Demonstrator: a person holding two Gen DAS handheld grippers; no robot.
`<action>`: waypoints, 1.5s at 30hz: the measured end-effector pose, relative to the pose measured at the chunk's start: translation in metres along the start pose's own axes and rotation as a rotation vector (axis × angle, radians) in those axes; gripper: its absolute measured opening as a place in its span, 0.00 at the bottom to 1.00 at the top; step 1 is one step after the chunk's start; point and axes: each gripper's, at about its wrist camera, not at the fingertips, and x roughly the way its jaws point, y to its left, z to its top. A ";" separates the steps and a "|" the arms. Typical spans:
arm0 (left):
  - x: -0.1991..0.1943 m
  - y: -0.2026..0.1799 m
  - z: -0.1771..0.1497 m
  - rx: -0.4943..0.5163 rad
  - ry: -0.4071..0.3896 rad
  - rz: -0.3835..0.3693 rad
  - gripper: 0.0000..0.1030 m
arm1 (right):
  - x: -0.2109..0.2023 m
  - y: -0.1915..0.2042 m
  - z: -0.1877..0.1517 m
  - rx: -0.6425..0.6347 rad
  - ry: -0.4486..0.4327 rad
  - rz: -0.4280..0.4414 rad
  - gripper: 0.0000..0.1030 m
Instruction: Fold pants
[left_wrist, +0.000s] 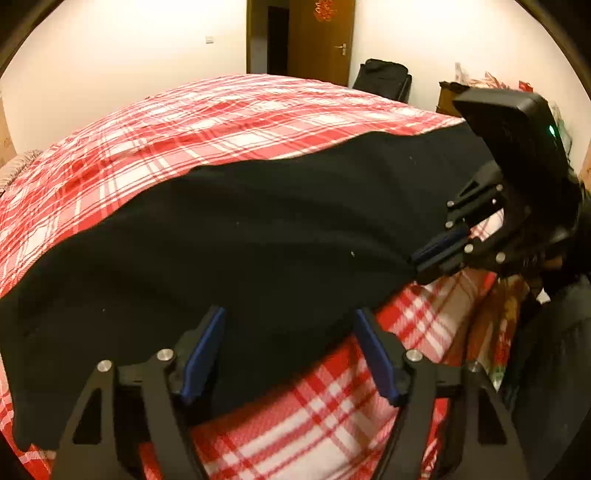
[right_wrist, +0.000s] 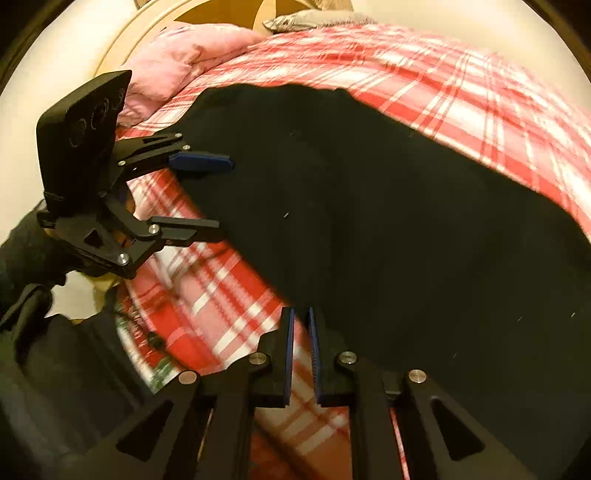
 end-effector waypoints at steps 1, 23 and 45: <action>-0.003 0.001 0.001 -0.007 -0.002 -0.001 0.72 | -0.001 0.001 0.001 -0.017 -0.001 -0.010 0.09; 0.017 -0.018 0.006 0.031 -0.018 0.014 0.91 | 0.006 -0.072 0.161 0.273 -0.153 0.141 0.48; -0.032 0.101 -0.022 -0.318 -0.071 0.276 0.92 | 0.020 -0.077 0.186 0.416 -0.237 0.224 0.05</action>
